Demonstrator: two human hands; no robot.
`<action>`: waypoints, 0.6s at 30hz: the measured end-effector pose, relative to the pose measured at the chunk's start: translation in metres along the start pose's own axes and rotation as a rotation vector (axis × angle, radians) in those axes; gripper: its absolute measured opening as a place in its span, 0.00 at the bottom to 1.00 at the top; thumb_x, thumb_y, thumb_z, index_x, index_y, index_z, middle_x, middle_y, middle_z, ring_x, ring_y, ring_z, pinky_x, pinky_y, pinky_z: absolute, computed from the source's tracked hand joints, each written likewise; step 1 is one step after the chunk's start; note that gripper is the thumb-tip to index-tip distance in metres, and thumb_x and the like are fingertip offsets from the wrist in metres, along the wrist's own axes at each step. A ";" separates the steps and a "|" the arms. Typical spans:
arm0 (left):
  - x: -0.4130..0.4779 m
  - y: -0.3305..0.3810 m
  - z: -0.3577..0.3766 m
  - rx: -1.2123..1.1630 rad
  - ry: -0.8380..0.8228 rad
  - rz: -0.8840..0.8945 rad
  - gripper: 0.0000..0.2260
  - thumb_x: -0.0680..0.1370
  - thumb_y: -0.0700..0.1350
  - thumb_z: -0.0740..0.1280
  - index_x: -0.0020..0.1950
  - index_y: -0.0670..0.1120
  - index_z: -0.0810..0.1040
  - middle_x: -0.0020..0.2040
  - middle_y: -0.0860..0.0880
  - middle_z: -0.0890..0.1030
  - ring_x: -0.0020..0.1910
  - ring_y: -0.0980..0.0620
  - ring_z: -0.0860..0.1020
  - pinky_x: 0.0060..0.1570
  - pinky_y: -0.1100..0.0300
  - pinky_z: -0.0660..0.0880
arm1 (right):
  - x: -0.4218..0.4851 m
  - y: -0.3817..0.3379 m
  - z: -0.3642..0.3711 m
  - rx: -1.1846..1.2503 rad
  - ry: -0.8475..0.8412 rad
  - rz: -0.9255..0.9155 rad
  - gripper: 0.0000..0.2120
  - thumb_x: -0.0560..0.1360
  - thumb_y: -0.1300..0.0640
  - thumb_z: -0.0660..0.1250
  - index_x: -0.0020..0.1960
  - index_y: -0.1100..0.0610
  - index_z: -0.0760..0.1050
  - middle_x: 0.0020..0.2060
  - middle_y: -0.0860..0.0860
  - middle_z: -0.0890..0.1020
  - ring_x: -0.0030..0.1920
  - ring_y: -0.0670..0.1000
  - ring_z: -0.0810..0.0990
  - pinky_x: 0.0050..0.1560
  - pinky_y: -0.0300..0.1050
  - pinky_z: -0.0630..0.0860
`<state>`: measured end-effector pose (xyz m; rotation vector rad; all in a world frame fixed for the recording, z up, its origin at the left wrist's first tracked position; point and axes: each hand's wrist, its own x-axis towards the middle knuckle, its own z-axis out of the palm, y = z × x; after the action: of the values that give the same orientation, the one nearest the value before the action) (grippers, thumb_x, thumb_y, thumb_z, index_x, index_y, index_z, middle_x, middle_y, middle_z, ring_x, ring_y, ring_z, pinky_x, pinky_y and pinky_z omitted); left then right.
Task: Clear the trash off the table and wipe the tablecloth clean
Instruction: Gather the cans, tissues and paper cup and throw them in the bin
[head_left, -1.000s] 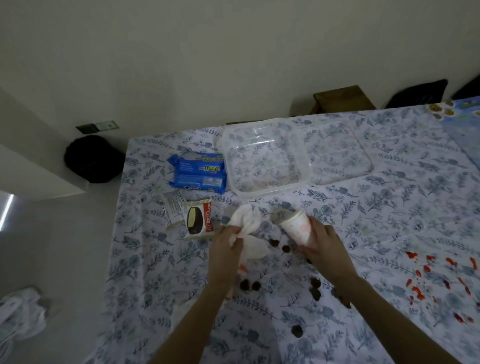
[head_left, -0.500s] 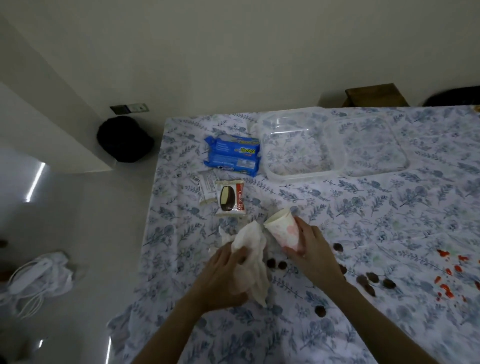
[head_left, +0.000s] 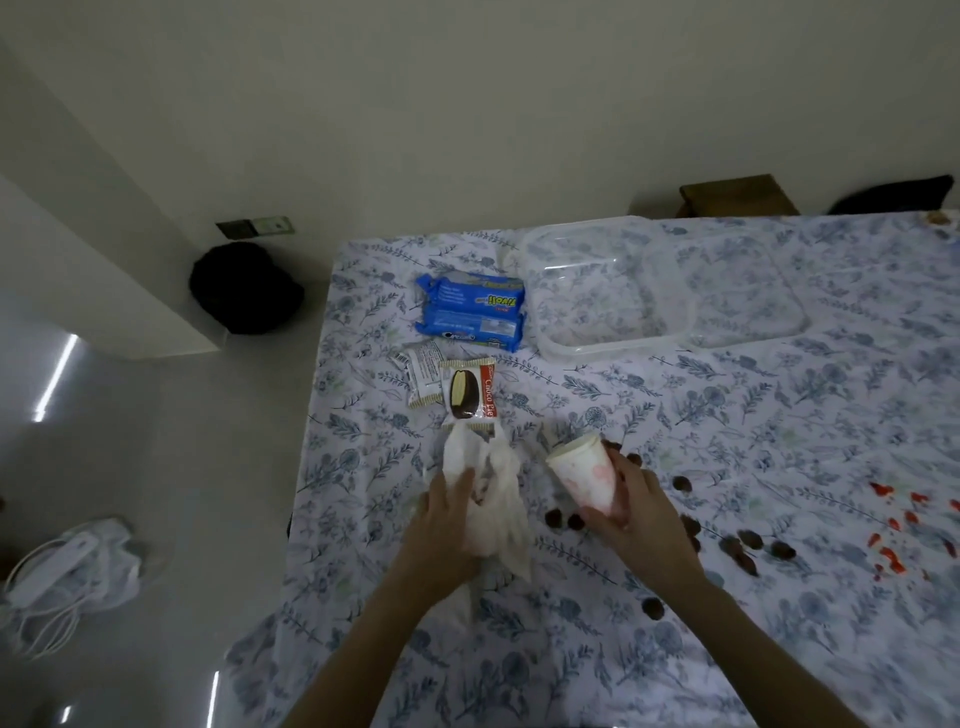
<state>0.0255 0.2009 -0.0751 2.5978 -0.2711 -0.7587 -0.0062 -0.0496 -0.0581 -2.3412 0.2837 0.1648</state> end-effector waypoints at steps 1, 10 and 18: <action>0.000 0.004 0.000 0.055 -0.055 0.005 0.53 0.68 0.59 0.73 0.78 0.52 0.38 0.78 0.41 0.43 0.76 0.36 0.50 0.71 0.39 0.60 | -0.001 0.002 0.000 -0.002 0.005 0.009 0.37 0.71 0.46 0.71 0.74 0.52 0.58 0.61 0.56 0.71 0.57 0.54 0.74 0.51 0.48 0.74; 0.029 0.018 0.031 0.302 0.306 0.168 0.35 0.73 0.70 0.54 0.76 0.56 0.55 0.78 0.45 0.57 0.69 0.42 0.66 0.63 0.44 0.68 | -0.009 0.008 -0.001 -0.013 0.063 0.010 0.37 0.71 0.46 0.71 0.74 0.53 0.59 0.61 0.55 0.72 0.54 0.52 0.74 0.49 0.43 0.73; 0.050 0.007 0.033 0.126 0.334 0.382 0.14 0.74 0.48 0.68 0.57 0.46 0.75 0.55 0.46 0.77 0.52 0.44 0.77 0.49 0.52 0.76 | -0.011 0.001 0.005 0.066 0.023 -0.042 0.35 0.70 0.45 0.71 0.72 0.48 0.60 0.60 0.50 0.72 0.56 0.49 0.75 0.50 0.40 0.74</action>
<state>0.0488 0.1685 -0.1207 2.6167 -0.7033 -0.1766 -0.0172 -0.0450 -0.0603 -2.2832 0.2470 0.1067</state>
